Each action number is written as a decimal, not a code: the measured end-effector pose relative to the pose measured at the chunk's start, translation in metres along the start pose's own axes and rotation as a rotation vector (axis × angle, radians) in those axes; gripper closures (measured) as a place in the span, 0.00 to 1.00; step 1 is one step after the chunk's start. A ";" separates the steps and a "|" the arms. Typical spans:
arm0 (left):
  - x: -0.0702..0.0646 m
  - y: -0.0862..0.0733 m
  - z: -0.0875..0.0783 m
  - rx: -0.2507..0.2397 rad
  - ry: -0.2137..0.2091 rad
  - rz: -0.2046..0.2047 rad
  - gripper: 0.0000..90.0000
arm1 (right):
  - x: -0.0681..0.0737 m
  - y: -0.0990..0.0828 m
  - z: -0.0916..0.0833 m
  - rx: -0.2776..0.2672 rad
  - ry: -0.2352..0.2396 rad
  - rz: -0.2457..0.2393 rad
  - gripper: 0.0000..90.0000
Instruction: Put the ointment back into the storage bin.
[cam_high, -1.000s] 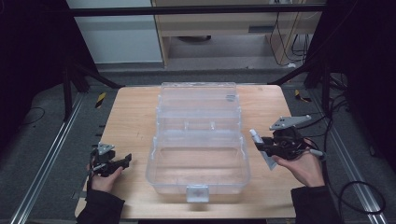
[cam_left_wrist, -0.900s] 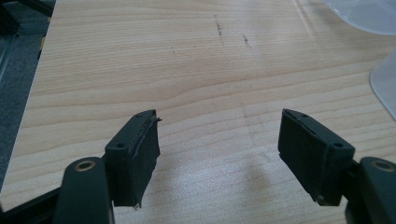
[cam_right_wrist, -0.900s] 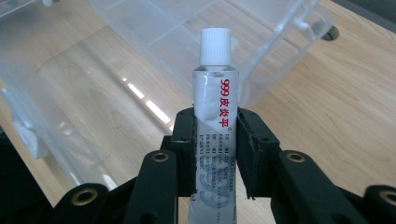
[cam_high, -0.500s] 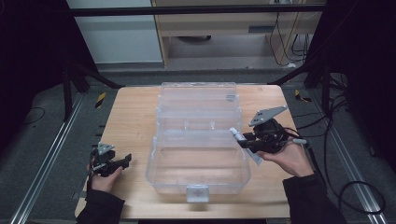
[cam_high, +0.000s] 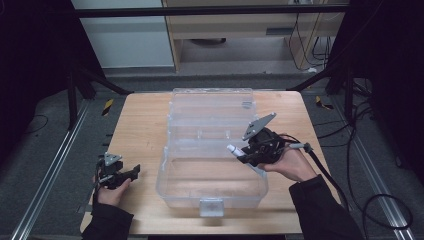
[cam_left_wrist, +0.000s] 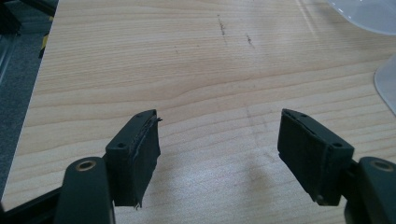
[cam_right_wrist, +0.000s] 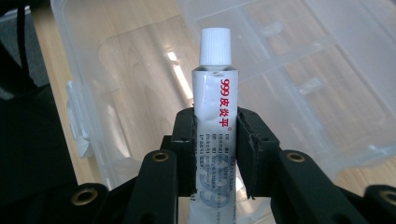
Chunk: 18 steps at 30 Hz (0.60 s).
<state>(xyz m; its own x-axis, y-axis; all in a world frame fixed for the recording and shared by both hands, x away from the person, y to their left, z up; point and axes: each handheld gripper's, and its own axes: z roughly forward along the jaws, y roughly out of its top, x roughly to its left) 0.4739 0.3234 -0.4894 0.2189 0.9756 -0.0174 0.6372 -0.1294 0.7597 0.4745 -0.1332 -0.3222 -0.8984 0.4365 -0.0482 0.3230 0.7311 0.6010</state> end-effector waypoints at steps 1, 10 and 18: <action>0.000 0.000 0.000 0.000 0.000 0.000 0.32 | 0.001 0.001 0.003 0.007 0.010 -0.010 0.78; 0.000 0.000 0.000 0.003 0.001 0.001 0.32 | 0.006 0.000 0.025 0.093 0.055 -0.112 0.78; 0.000 0.000 0.000 0.003 0.000 0.001 0.32 | 0.011 0.000 0.042 0.151 0.096 -0.166 0.77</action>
<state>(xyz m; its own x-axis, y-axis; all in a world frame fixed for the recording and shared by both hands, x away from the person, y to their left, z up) 0.4742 0.3236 -0.4898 0.2194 0.9755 -0.0165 0.6394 -0.1310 0.7576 0.4774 -0.1063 -0.3562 -0.9648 0.2569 -0.0561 0.2025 0.8621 0.4646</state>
